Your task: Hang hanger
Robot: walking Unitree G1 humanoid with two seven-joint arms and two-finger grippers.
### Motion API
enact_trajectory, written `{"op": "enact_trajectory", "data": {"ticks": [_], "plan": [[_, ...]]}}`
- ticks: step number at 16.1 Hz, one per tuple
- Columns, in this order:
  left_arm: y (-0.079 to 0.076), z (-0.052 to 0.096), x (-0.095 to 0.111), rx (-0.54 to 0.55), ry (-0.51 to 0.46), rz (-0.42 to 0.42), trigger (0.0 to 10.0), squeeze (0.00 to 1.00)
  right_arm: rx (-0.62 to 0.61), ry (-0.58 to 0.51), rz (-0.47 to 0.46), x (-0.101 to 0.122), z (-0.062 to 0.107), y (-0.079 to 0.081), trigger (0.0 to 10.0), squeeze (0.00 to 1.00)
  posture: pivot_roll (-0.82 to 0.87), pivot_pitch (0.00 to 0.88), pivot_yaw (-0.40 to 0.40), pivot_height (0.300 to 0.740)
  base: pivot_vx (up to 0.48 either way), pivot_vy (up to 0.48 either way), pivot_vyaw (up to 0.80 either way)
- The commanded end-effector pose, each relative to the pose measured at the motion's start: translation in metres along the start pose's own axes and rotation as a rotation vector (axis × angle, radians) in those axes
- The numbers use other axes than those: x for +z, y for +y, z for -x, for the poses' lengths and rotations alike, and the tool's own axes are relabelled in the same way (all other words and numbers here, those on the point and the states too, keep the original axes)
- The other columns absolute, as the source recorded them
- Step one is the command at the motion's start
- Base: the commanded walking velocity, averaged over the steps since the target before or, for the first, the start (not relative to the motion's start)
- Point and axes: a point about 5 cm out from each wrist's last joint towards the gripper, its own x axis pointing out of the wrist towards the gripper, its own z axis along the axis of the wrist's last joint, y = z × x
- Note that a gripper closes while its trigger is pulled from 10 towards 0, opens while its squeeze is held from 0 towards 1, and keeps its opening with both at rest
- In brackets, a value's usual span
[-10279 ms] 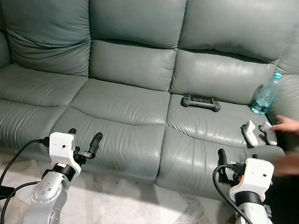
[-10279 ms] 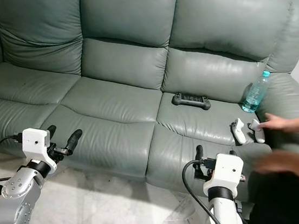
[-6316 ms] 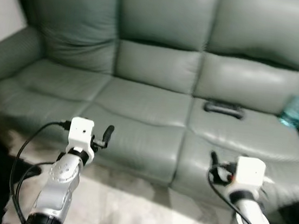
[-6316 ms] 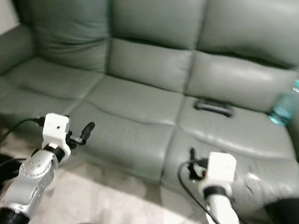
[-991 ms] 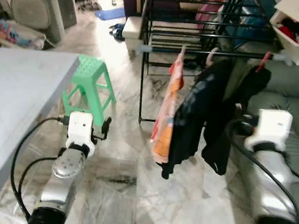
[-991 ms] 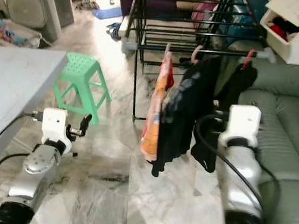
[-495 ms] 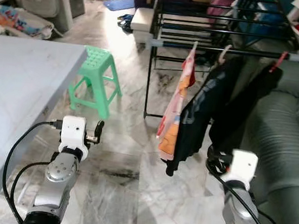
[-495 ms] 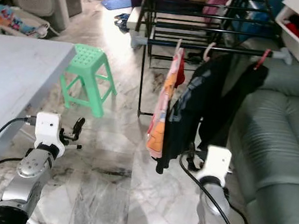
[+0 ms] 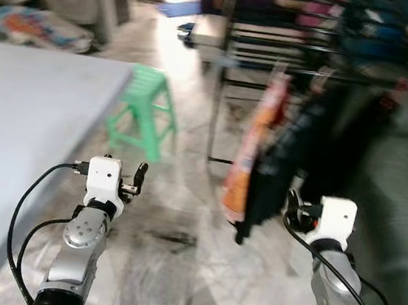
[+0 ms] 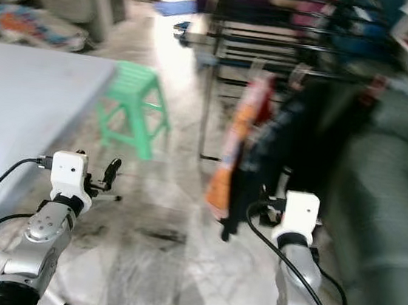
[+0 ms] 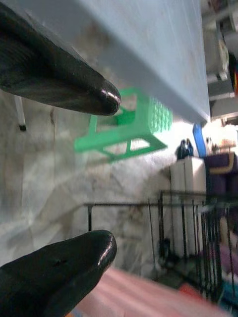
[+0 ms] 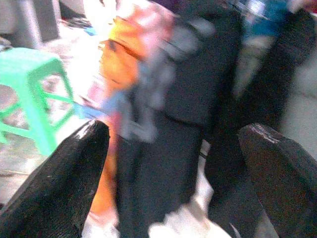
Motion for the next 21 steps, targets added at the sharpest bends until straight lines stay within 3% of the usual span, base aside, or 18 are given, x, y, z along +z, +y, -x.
{"op": "enact_trajectory", "data": {"ticks": [1, 12, 17, 21], "plan": [[0.005, 0.001, 0.004, 0.011, -0.019, -0.011, 10.0, 0.0, 0.022, -0.048, 0.007, 0.012, -0.005, 0.007, 10.0, 0.0, -0.03, 0.0, 0.041, 0.74, 0.337, 0.341, 0.0], [0.0, -0.002, 0.005, -0.009, -0.024, -0.01, 10.0, 0.0, -0.008, -0.079, 0.057, 0.019, -0.005, -0.001, 10.0, 0.0, -0.04, 0.0, 0.041, 0.74, 0.433, 0.071, 0.0], [-0.003, -0.002, 0.005, -0.001, -0.016, 0.038, 10.0, 0.0, -0.023, -0.081, 0.07, 0.022, -0.008, -0.006, 10.0, 0.0, -0.04, 0.0, 0.033, 0.74, 0.457, 0.052, 0.0], [0.0, 0.0, 0.005, 0.023, -0.016, 0.046, 10.0, 0.0, -0.001, -0.102, 0.081, 0.027, -0.009, -0.001, 10.0, 0.0, -0.03, 0.0, 0.025, 0.74, 0.147, 0.296, 0.0]]}}
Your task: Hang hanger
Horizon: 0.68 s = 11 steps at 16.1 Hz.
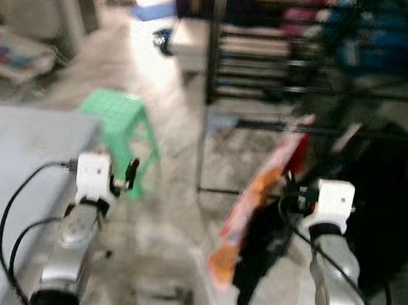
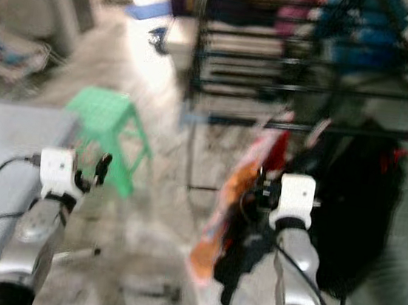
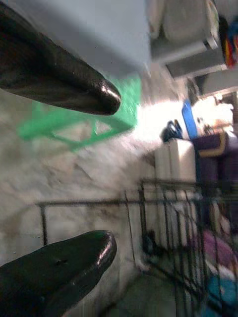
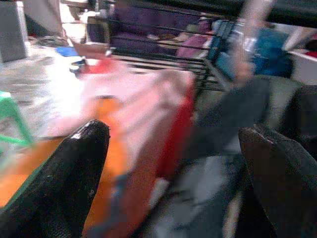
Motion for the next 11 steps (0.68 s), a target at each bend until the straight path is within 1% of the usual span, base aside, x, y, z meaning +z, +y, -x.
{"op": "enact_trajectory", "data": {"ticks": [1, 3, 4, 5, 7, 9, 10, 11], "plan": [[0.0, 0.003, -0.001, -0.005, 0.005, -0.01, 10.0, 0.0, 0.008, -0.015, -0.005, 0.004, 0.0, 0.002, 10.0, 0.0, -0.03, 0.0, 0.025, 0.74, 0.0, 0.0, 0.0], [0.001, 0.004, -0.002, -0.002, 0.012, -0.01, 10.0, 0.0, 0.027, -0.012, -0.005, 0.004, 0.003, 0.006, 10.0, 0.0, -0.03, 0.0, 0.024, 0.74, 0.0, 0.0, 0.0], [0.004, 0.005, -0.003, 0.011, 0.021, -0.011, 10.0, 0.0, 0.045, -0.015, 0.025, 0.003, 0.01, 0.01, 10.0, 0.0, -0.03, 0.0, 0.027, 0.74, 0.0, 0.0, 0.0], [0.006, 0.007, -0.002, 0.027, 0.027, -0.026, 10.0, 0.0, 0.064, -0.015, 0.028, 0.004, 0.016, 0.012, 10.0, 0.0, -0.03, 0.0, 0.026, 0.74, 0.0, 0.0, 0.0], [0.01, 0.014, 0.0, 0.042, 0.028, -0.04, 10.0, 0.0, 0.093, -0.01, -0.004, 0.007, 0.025, 0.016, 10.0, 0.0, -0.02, 0.0, 0.022, 0.74, 0.0, 0.0, 0.0], [0.02, 0.027, 0.0, 0.053, 0.035, -0.08, 10.0, 0.0, 0.188, 0.01, -0.066, 0.014, 0.038, 0.032, 10.0, 0.0, -0.01, 0.0, 0.024, 0.74, 0.0, 0.0, 0.0], [0.025, 0.032, -0.001, 0.05, 0.045, -0.094, 10.0, 0.0, 0.244, 0.032, -0.08, 0.014, 0.04, 0.039, 10.0, 0.0, -0.01, 0.0, 0.024, 0.74, 0.0, 0.0, 0.0], [0.025, 0.032, -0.001, 0.05, 0.046, -0.095, 10.0, 0.0, 0.248, 0.034, -0.085, 0.014, 0.04, 0.04, 10.0, 0.0, -0.01, 0.0, 0.024, 0.74, 0.0, 0.0, 0.0]]}}
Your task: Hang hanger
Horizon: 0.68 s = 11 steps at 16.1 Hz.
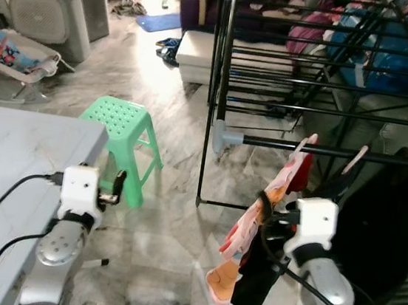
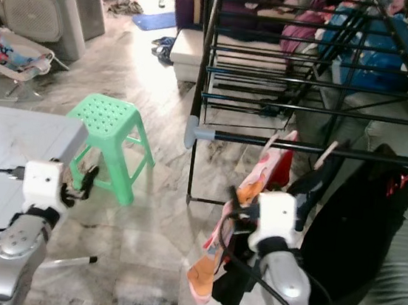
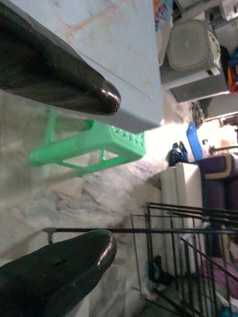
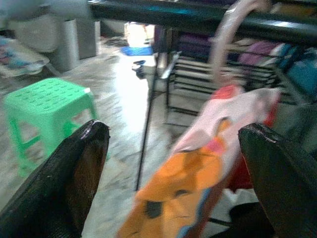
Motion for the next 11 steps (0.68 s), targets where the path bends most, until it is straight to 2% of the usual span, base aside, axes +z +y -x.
{"op": "enact_trajectory", "data": {"ticks": [1, 3, 5, 9, 11], "plan": [[0.003, -0.001, 0.005, -0.004, -0.012, -0.013, 10.0, 0.0, 0.015, 0.0, -0.002, 0.005, -0.003, 0.001, 10.0, 0.0, -0.01, 0.0, 0.024, 0.74, 0.0, 0.0, 0.0], [0.006, -0.005, 0.007, -0.014, -0.002, -0.038, 10.0, 0.0, -0.001, 0.116, 0.012, -0.004, -0.021, -0.001, 10.0, 0.0, -0.01, 0.0, 0.035, 0.74, 0.0, 0.0, 0.0], [0.011, -0.008, 0.01, -0.019, 0.009, -0.04, 10.0, 0.0, -0.038, 0.225, -0.018, -0.015, -0.032, -0.007, 10.0, 0.0, 0.0, 0.0, 0.038, 0.74, 0.0, 0.0, 0.0], [0.014, -0.014, 0.018, -0.023, 0.002, -0.043, 10.0, 0.0, 0.002, 0.352, -0.041, -0.025, -0.037, -0.011, 10.0, 0.0, 0.01, 0.006, 0.041, 0.74, 0.0, 0.0, 0.0], [0.019, -0.018, 0.018, -0.023, 0.01, -0.048, 10.0, 0.0, -0.047, 0.409, -0.009, -0.032, -0.033, -0.026, 10.0, 0.0, -0.01, 0.014, 0.047, 0.74, 0.0, 0.0, 0.0]]}}
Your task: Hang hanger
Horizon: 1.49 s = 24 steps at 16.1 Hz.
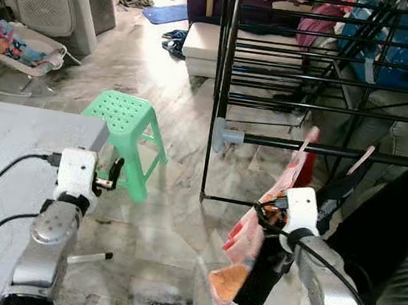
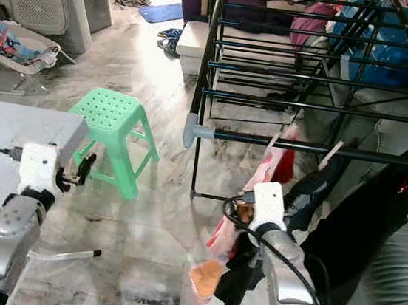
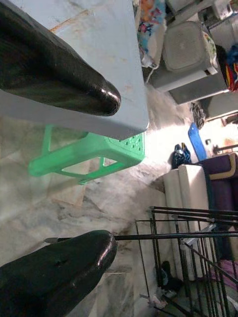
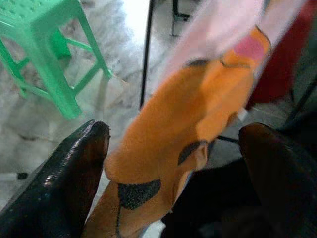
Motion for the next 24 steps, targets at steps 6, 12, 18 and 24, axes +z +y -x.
{"op": "enact_trajectory", "data": {"ticks": [6, 12, 18, 24], "plan": [[0.0, 0.0, -0.001, 0.0, 0.014, 0.014, 10.0, 0.0, -0.093, 0.0, 0.009, -0.005, 0.01, -0.021, 10.0, 0.0, -0.01, 0.013, 0.031, 0.74, 0.0, 0.0, 0.0], [-0.007, 0.001, -0.004, -0.012, 0.031, 0.022, 10.0, 0.0, 0.023, 0.002, 0.069, 0.006, -0.004, -0.026, 0.0, 0.0, -0.01, 0.039, 0.019, 0.74, 0.0, 0.0, 0.0], [-0.009, -0.001, -0.005, 0.004, 0.05, 0.106, 10.0, 0.0, 0.113, 0.053, 0.235, 0.007, -0.008, -0.044, 0.0, 0.0, 0.0, 0.034, -0.006, 0.74, 0.0, 0.0, 0.0], [-0.013, 0.0, -0.007, 0.001, 0.055, 0.102, 10.0, 0.0, 0.168, 0.04, 0.289, 0.015, -0.002, -0.061, 0.0, 0.0, 0.0, 0.028, -0.011, 0.74, 0.0, 0.0, 0.0]]}}
